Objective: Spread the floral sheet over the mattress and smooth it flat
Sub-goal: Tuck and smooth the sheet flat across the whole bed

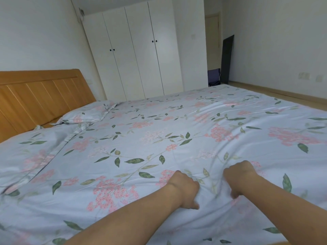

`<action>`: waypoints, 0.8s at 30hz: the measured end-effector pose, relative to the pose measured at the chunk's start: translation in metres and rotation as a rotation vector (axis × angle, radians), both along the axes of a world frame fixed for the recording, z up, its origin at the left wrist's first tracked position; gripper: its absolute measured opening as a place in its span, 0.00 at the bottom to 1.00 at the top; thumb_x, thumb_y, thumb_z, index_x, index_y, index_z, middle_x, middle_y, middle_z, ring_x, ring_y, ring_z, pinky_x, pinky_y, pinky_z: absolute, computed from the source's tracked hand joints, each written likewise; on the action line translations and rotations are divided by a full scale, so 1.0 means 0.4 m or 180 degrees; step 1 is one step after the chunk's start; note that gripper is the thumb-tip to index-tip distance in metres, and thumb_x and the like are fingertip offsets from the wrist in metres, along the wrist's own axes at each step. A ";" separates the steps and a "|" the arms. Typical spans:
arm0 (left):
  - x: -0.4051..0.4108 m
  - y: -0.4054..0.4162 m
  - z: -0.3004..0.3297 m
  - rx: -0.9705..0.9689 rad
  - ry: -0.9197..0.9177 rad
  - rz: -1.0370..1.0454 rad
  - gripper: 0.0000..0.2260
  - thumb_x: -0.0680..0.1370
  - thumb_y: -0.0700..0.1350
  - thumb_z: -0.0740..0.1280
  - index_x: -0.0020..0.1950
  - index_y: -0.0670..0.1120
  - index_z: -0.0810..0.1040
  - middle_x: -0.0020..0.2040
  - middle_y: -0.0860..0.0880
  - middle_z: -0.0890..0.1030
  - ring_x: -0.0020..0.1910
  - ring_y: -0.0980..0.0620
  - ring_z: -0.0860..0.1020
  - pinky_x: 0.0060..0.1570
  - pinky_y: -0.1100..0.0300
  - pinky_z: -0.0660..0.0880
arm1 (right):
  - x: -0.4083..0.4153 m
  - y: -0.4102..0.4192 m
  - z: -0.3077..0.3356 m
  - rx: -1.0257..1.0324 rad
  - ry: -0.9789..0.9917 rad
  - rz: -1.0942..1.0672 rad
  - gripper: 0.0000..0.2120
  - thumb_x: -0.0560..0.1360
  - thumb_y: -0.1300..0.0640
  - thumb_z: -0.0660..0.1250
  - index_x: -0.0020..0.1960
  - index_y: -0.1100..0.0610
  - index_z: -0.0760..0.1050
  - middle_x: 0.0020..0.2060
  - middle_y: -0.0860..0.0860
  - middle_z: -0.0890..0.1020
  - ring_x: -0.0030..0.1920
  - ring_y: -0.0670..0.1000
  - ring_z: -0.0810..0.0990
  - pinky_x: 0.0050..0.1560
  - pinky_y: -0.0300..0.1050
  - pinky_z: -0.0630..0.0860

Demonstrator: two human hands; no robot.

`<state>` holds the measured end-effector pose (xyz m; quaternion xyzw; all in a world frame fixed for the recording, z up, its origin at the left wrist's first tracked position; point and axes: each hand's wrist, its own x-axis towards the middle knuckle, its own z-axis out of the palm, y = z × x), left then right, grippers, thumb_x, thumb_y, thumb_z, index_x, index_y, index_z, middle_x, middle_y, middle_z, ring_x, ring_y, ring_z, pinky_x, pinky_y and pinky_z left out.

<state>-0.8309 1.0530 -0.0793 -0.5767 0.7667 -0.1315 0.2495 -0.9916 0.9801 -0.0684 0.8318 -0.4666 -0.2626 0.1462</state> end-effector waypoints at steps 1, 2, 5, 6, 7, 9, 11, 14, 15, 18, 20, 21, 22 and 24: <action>-0.009 -0.010 -0.013 -0.0023 0.0030 -0.0039 0.21 0.77 0.59 0.62 0.60 0.44 0.75 0.55 0.43 0.80 0.53 0.43 0.78 0.53 0.52 0.69 | -0.011 -0.011 -0.010 -0.0115 0.0017 0.0009 0.15 0.72 0.53 0.63 0.59 0.51 0.75 0.41 0.45 0.77 0.52 0.48 0.80 0.51 0.42 0.72; -0.017 -0.016 -0.022 0.0006 0.0051 -0.0074 0.17 0.78 0.54 0.63 0.59 0.43 0.76 0.54 0.43 0.80 0.53 0.43 0.78 0.53 0.52 0.69 | -0.017 -0.019 -0.020 -0.0179 0.0027 0.0062 0.15 0.74 0.56 0.62 0.59 0.51 0.76 0.44 0.45 0.78 0.53 0.49 0.80 0.53 0.43 0.71; -0.037 -0.027 -0.025 0.0282 0.0045 -0.0201 0.08 0.76 0.43 0.62 0.51 0.43 0.78 0.47 0.44 0.80 0.44 0.44 0.78 0.46 0.55 0.71 | -0.029 -0.014 -0.028 -0.0080 0.0005 0.0219 0.15 0.77 0.63 0.58 0.61 0.53 0.75 0.54 0.48 0.79 0.58 0.51 0.78 0.54 0.42 0.68; -0.044 -0.028 -0.020 0.0425 0.0074 -0.0177 0.07 0.76 0.42 0.62 0.50 0.43 0.78 0.45 0.44 0.79 0.42 0.44 0.76 0.43 0.56 0.71 | -0.035 -0.012 -0.024 0.0009 -0.0033 0.0226 0.15 0.77 0.64 0.58 0.61 0.54 0.75 0.56 0.49 0.79 0.58 0.51 0.78 0.51 0.42 0.68; -0.050 -0.031 -0.012 0.0561 0.0066 -0.0143 0.07 0.75 0.41 0.62 0.49 0.43 0.78 0.44 0.45 0.77 0.41 0.44 0.76 0.41 0.56 0.71 | -0.039 -0.011 -0.017 0.0103 -0.0089 0.0221 0.15 0.77 0.64 0.57 0.59 0.54 0.75 0.56 0.49 0.79 0.56 0.51 0.79 0.48 0.42 0.68; -0.057 -0.038 0.007 0.0782 -0.0029 -0.0141 0.06 0.75 0.40 0.61 0.48 0.44 0.77 0.44 0.46 0.77 0.42 0.44 0.76 0.38 0.56 0.70 | -0.046 -0.013 -0.003 0.0278 -0.0227 0.0206 0.10 0.76 0.65 0.56 0.49 0.55 0.75 0.47 0.49 0.78 0.46 0.50 0.79 0.44 0.42 0.69; -0.066 -0.053 0.014 0.0967 -0.0154 -0.0087 0.05 0.75 0.40 0.60 0.46 0.44 0.76 0.44 0.46 0.77 0.42 0.43 0.76 0.38 0.56 0.70 | -0.058 -0.009 0.012 0.0331 -0.0461 0.0265 0.10 0.75 0.65 0.55 0.38 0.55 0.68 0.36 0.49 0.72 0.36 0.50 0.72 0.41 0.42 0.68; -0.093 -0.088 0.024 0.1254 -0.0367 0.0141 0.07 0.75 0.41 0.61 0.48 0.42 0.77 0.41 0.46 0.77 0.38 0.44 0.75 0.35 0.58 0.69 | -0.109 -0.007 0.014 0.0224 -0.0822 0.0420 0.08 0.77 0.62 0.55 0.46 0.55 0.72 0.41 0.50 0.74 0.41 0.53 0.73 0.44 0.44 0.67; -0.112 -0.100 0.029 0.1242 -0.0382 0.0175 0.08 0.75 0.43 0.62 0.50 0.43 0.78 0.41 0.47 0.77 0.39 0.43 0.75 0.35 0.58 0.68 | -0.137 -0.012 0.006 0.0151 -0.0962 0.0428 0.09 0.77 0.60 0.55 0.51 0.54 0.73 0.45 0.51 0.76 0.46 0.54 0.75 0.46 0.45 0.67; -0.205 -0.139 0.035 0.0751 0.0011 -0.0002 0.19 0.75 0.60 0.63 0.52 0.45 0.78 0.41 0.48 0.76 0.41 0.43 0.76 0.39 0.56 0.70 | -0.260 -0.054 -0.017 -0.0077 -0.1089 0.0198 0.19 0.75 0.56 0.58 0.66 0.54 0.65 0.59 0.53 0.74 0.59 0.55 0.73 0.56 0.48 0.68; -0.270 -0.162 0.024 0.0409 0.0180 -0.0222 0.24 0.74 0.66 0.61 0.50 0.45 0.78 0.42 0.46 0.78 0.39 0.44 0.74 0.40 0.55 0.70 | -0.344 -0.093 -0.027 -0.0283 -0.0927 -0.0059 0.25 0.74 0.55 0.59 0.71 0.53 0.60 0.63 0.54 0.69 0.63 0.55 0.69 0.61 0.49 0.65; -0.298 -0.172 0.015 0.0297 0.0165 -0.0335 0.24 0.75 0.65 0.60 0.49 0.45 0.78 0.41 0.45 0.78 0.38 0.44 0.74 0.40 0.55 0.69 | -0.378 -0.109 -0.029 -0.0412 -0.0835 -0.0124 0.25 0.75 0.56 0.59 0.71 0.53 0.60 0.65 0.54 0.68 0.64 0.55 0.68 0.62 0.49 0.64; -0.325 -0.183 0.005 0.0261 0.0169 -0.0421 0.20 0.77 0.61 0.61 0.48 0.44 0.78 0.40 0.45 0.76 0.38 0.44 0.73 0.39 0.56 0.67 | -0.408 -0.123 -0.032 -0.0513 -0.0759 -0.0137 0.23 0.76 0.58 0.59 0.70 0.54 0.61 0.65 0.54 0.68 0.65 0.55 0.67 0.62 0.49 0.63; -0.357 -0.199 -0.011 0.0367 0.0123 -0.0507 0.12 0.79 0.49 0.61 0.42 0.43 0.75 0.34 0.47 0.71 0.33 0.47 0.71 0.34 0.58 0.64 | -0.439 -0.140 -0.034 -0.0612 -0.0718 -0.0010 0.20 0.76 0.63 0.56 0.68 0.54 0.66 0.63 0.54 0.70 0.63 0.55 0.69 0.61 0.48 0.64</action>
